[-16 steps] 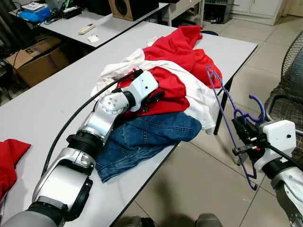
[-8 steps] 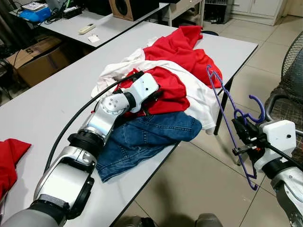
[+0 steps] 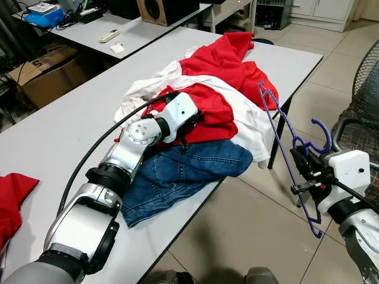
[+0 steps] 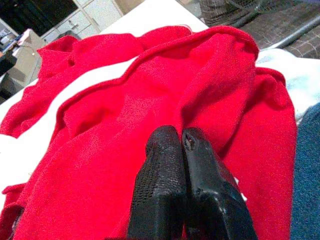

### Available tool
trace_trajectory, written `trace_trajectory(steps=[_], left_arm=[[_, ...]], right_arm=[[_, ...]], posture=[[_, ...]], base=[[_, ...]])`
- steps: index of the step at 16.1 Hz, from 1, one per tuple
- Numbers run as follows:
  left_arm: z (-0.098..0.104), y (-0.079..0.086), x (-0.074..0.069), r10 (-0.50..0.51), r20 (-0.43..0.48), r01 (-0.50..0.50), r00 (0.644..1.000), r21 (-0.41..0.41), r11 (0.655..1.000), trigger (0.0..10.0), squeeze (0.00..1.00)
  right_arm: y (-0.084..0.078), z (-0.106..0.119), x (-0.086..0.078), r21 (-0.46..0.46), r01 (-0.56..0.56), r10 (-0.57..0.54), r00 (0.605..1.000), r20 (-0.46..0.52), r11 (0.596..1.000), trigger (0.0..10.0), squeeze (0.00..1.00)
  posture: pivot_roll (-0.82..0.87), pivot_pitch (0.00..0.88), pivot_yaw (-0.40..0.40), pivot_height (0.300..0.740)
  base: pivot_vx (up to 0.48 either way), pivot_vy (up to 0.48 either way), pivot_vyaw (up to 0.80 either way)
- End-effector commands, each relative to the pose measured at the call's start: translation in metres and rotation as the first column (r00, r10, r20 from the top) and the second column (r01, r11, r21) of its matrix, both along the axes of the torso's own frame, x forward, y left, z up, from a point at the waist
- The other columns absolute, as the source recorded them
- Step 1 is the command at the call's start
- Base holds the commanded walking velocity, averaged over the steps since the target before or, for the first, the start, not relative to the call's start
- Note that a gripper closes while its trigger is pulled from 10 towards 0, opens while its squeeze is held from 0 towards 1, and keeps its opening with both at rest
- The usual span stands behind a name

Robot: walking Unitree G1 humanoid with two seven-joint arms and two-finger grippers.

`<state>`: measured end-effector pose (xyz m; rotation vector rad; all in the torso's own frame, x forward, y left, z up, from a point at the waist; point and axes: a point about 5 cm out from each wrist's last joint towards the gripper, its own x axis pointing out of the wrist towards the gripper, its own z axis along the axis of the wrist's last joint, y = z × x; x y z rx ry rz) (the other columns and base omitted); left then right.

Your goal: Hang hanger

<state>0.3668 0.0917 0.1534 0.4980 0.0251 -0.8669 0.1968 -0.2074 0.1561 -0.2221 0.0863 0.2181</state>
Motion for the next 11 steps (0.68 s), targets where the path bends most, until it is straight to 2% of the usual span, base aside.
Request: trace_trajectory(steps=[1,3,4,5,6,7,8,9,10,11], left_arm=[[0.006,0.004,0.003,0.016,-0.008,-0.016,1.0,-0.03,0.999,0.0,0.0],[0.016,-0.001,0.004,0.001,-0.08,-0.018,0.997,-0.211,0.977,0.0,0.0],[0.024,-0.004,0.005,-0.013,-0.118,-0.026,0.993,-0.322,0.946,0.0,0.0],[0.032,-0.006,0.006,-0.031,-0.153,-0.04,0.988,-0.435,0.899,0.0,0.0],[0.046,-0.007,0.008,-0.053,-0.179,-0.059,0.982,-0.566,0.822,0.0,0.0],[0.06,-0.007,0.011,-0.077,-0.197,-0.079,0.977,-0.678,0.731,0.0,0.0],[0.069,-0.004,0.014,-0.086,-0.214,-0.107,0.973,-0.748,0.655,0.0,0.0],[0.078,0.002,0.02,-0.071,-0.263,-0.186,0.962,-0.825,0.534,0.0,0.0],[0.081,0.004,0.022,-0.069,-0.281,-0.213,0.957,-0.844,0.492,0.0,0.0],[0.087,0.009,0.025,-0.078,-0.324,-0.269,0.943,-0.878,0.396,0.0,0.0]], right_arm=[[0.001,0.003,0.002,-0.004,-0.007,0.007,1.0,0.02,1.0,10.0,0.0],[0.001,0.002,0.002,-0.003,-0.005,0.005,1.0,0.02,1.0,10.0,0.0],[0.002,0.002,0.002,-0.001,-0.004,0.004,1.0,0.021,1.0,10.0,0.0],[0.002,0.002,0.002,0.0,-0.003,0.003,1.0,0.021,1.0,10.0,0.0],[0.002,0.002,0.002,0.002,0.0,0.0,1.0,0.022,1.0,10.0,0.0],[0.002,0.002,0.002,0.003,0.001,-0.001,1.0,0.023,1.0,10.0,0.0],[0.002,0.002,0.002,0.005,0.002,-0.002,1.0,0.023,1.0,10.0,0.0],[0.003,0.001,0.001,0.007,0.002,-0.002,1.0,0.023,1.0,10.0,0.0],[0.003,0.001,0.001,0.007,0.002,-0.002,1.0,0.023,1.0,10.0,0.0],[0.004,0.001,0.001,0.01,0.002,-0.002,1.0,0.023,1.0,10.0,0.0]], posture=[[-0.3,0.0,0.187,0.74],[-0.3,0.0,0.187,0.74],[-0.3,0.0,0.188,0.74],[-0.3,0.0,0.188,0.74],[-0.3,0.0,0.19,0.74],[-0.3,0.0,0.192,0.74],[-0.3,0.0,0.192,0.74],[-0.3,0.0,0.194,0.74],[-0.3,0.0,0.197,0.74],[-0.3,0.0,0.198,0.74]], base=[[0.0,0.0,0.0],[0.0,0.0,0.0],[0.0,0.0,0.0],[0.0,0.0,0.0],[0.0,0.0,0.0],[0.0,0.0,0.0],[0.0,0.0,0.0],[0.0,0.0,0.0],[0.0,0.0,0.0],[0.0,0.0,0.0]])
